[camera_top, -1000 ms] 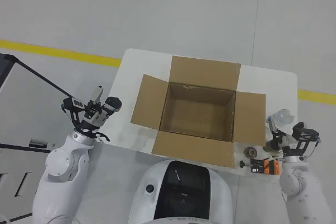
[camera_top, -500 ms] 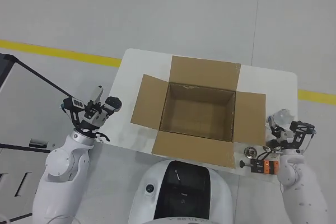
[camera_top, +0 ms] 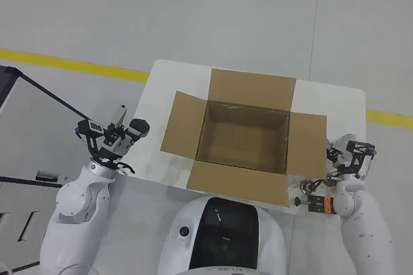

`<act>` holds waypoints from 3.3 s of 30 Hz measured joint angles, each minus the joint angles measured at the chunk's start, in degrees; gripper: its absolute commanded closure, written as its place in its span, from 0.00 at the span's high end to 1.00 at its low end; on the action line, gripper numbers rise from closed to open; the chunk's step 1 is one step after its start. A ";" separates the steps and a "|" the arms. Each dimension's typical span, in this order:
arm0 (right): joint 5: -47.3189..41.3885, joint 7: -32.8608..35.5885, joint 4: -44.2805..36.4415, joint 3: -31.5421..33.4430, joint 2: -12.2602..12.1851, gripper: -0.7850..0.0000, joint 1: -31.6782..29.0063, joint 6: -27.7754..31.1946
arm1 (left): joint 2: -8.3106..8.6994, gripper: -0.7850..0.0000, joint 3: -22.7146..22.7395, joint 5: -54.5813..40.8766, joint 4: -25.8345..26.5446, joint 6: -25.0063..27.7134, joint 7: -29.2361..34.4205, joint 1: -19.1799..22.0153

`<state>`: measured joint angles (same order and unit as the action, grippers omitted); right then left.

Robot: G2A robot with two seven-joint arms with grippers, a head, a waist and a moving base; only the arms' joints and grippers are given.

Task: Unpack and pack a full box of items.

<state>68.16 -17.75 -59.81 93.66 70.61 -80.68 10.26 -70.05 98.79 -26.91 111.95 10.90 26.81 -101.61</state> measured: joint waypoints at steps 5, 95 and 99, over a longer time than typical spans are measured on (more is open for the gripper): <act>0.27 -0.70 1.41 -0.39 0.06 0.38 0.87 -0.64 | 0.00 1.00 0.00 0.00 0.00 0.00 0.00 0.00; -56.54 74.15 -38.04 -13.48 -4.69 0.00 4.35 6.61 | 0.00 1.00 0.00 0.00 0.00 0.00 0.00 0.00; -60.43 76.75 -28.63 -18.74 -3.92 0.00 11.82 4.20 | 0.00 1.00 0.00 0.00 0.00 0.00 0.00 0.00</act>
<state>7.74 59.00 -88.44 74.91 66.69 -68.87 14.46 -70.05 98.79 -26.91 111.95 10.90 26.81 -101.61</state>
